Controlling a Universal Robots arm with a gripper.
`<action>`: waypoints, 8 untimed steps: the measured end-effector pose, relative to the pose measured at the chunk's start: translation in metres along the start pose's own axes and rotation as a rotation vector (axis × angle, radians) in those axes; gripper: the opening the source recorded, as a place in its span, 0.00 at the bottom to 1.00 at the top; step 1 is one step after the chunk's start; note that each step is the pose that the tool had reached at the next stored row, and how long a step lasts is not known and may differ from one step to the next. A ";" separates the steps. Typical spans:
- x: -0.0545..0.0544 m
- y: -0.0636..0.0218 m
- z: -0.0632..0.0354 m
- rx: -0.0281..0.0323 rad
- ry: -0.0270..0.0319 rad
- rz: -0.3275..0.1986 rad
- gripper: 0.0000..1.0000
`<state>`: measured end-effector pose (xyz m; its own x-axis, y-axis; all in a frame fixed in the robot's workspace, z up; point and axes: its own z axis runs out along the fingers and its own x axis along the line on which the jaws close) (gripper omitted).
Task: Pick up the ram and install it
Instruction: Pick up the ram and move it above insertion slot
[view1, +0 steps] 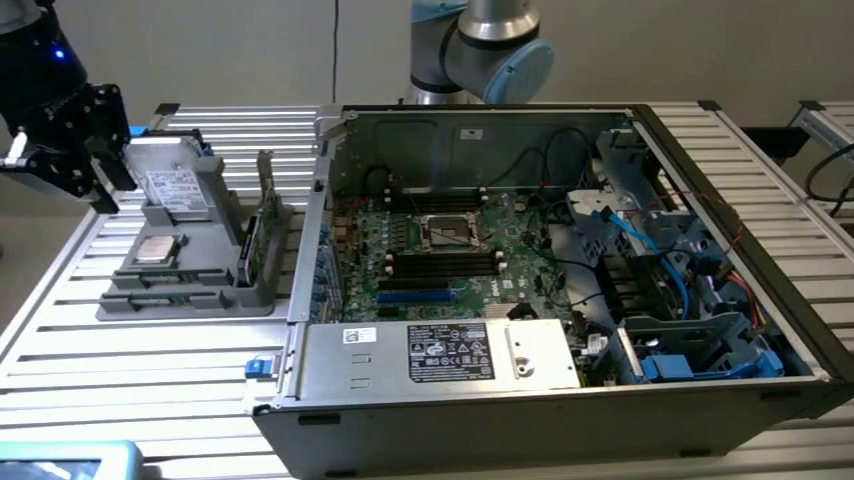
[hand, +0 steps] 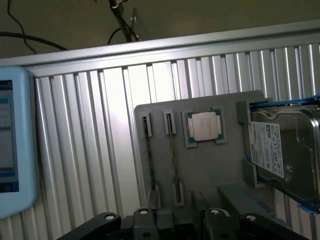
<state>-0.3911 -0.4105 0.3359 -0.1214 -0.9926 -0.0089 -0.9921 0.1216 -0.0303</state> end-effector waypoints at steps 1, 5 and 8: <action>0.000 0.0001 0.0005 -0.0011 -0.0002 -0.018 0.42; 0.000 0.0002 0.0052 -0.0022 0.0006 -0.074 0.42; 0.000 0.0003 0.0107 -0.0021 0.0009 -0.077 0.42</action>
<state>-0.3911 -0.4105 0.3252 -0.0444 -0.9990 -0.0058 -0.9986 0.0445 -0.0288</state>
